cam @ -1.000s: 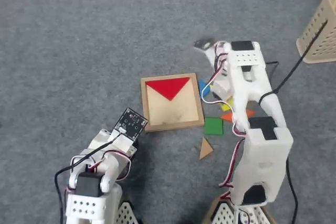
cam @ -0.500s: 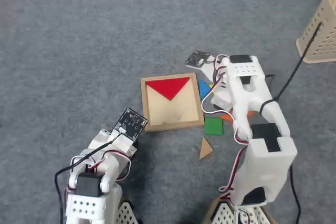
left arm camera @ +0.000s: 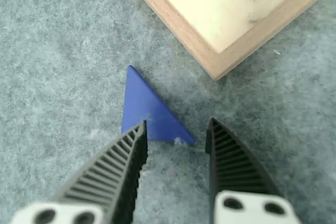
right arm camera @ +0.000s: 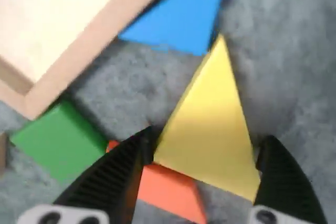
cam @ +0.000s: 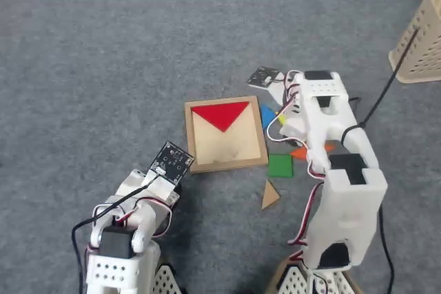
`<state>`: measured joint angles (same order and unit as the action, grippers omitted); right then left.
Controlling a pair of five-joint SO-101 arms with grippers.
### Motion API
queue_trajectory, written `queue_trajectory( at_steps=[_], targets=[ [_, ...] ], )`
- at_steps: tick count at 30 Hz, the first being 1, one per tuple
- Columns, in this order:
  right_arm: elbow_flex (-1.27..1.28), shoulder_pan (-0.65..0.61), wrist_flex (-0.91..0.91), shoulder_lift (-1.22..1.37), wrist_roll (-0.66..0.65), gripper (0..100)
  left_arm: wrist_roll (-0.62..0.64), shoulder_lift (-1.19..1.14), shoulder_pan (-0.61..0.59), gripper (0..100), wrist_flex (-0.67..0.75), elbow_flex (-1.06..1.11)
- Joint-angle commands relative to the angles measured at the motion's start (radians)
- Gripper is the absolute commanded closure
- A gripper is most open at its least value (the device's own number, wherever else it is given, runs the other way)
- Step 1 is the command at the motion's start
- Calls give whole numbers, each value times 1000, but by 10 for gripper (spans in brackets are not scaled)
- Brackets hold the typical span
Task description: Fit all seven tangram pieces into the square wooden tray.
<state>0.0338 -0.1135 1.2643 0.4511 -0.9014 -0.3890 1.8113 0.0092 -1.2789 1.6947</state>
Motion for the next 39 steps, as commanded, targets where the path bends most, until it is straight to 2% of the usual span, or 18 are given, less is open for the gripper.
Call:
queue_trajectory(
  at_steps=[1,13,17,22,29,34,39],
  targets=[
    [-68,18,74,-35,-87,653,8,12,2,824,-5,-10],
    [-77,25,73,51,-133,660,8,12,2,824,-5,-10],
    [-77,25,56,61,-86,760,8,12,2,824,-5,-10],
    [-77,25,35,56,14,872,8,12,2,824,-5,-10],
    [-147,25,54,50,195,879,8,12,2,824,-5,-10],
    [-324,16,217,50,399,882,8,12,2,824,-5,-10],
    [-493,-2,352,48,545,953,8,12,2,824,-5,-10]
  ],
)
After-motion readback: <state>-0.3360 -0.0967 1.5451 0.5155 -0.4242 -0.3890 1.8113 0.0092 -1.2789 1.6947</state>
